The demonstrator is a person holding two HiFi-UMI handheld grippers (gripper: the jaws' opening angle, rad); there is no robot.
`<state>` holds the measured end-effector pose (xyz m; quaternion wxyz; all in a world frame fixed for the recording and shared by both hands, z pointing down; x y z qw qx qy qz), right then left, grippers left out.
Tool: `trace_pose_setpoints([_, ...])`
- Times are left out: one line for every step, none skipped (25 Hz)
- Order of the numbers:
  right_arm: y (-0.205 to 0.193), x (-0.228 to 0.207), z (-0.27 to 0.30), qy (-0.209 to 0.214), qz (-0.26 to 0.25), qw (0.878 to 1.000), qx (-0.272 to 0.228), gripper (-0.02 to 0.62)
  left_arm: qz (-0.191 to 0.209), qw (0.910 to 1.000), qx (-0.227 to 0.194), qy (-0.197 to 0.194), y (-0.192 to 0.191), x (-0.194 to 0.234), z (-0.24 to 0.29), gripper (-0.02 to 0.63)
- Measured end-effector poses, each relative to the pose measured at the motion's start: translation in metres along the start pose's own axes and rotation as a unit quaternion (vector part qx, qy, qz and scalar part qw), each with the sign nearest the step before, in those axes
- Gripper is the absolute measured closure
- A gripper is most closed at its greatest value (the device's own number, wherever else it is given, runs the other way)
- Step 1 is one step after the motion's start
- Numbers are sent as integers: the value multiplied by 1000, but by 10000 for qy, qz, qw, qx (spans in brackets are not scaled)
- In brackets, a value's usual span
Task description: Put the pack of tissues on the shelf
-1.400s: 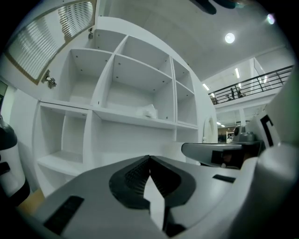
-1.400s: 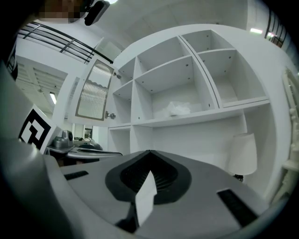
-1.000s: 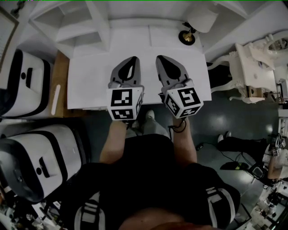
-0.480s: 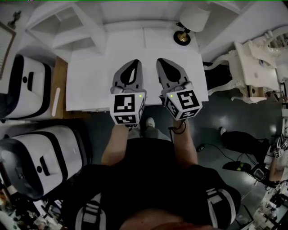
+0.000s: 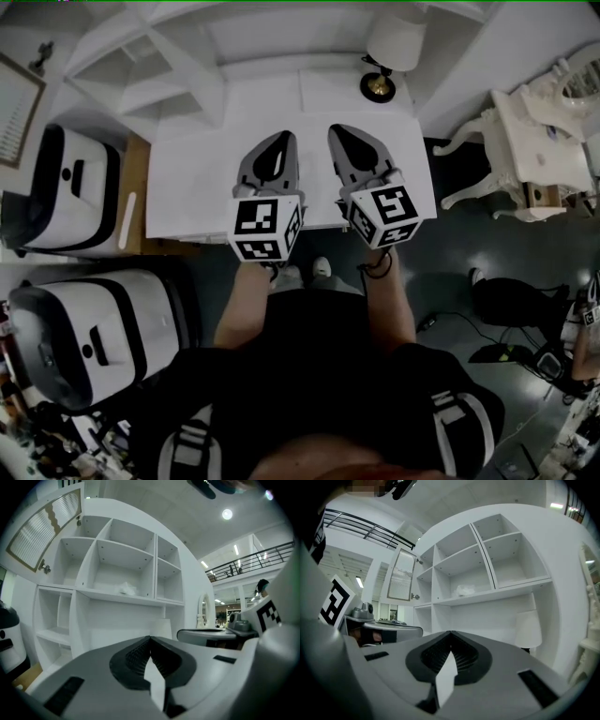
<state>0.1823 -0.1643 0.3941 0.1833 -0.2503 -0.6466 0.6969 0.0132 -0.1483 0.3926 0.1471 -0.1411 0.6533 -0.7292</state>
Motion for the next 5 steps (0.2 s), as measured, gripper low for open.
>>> trace_pose_setpoints([1,-3,-3,22,-6,10000,-20,575,9,10000,11,27,0,-3,0,595])
trace_pose_setpoints([2,-6,-5,47,-13,10000,-26,575,-9,10000,9,46,1,-6,0,595])
trace_pose_setpoints([2,-9,-7,77,-22,10000,-17,575,-49,10000,-1,59,1,-10,0,595])
trace_pose_setpoints([3,-11,-8,111,-33,9999,0,575,-96,9999,-11,73,2,-13,0,595])
trace_pose_setpoints([3,-14,-10,146,-43,9999,21,575,-144,9999,-20,88,3,-17,0,595])
Point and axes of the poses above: the fingertips, and each gripper's own axes: z forward along the fingers, x to its left, y out of its top, the point moved 10 cm from there along -z, backward along the fingers, and after that the axes turned 4 degrees about z, right-handed, at the moved point
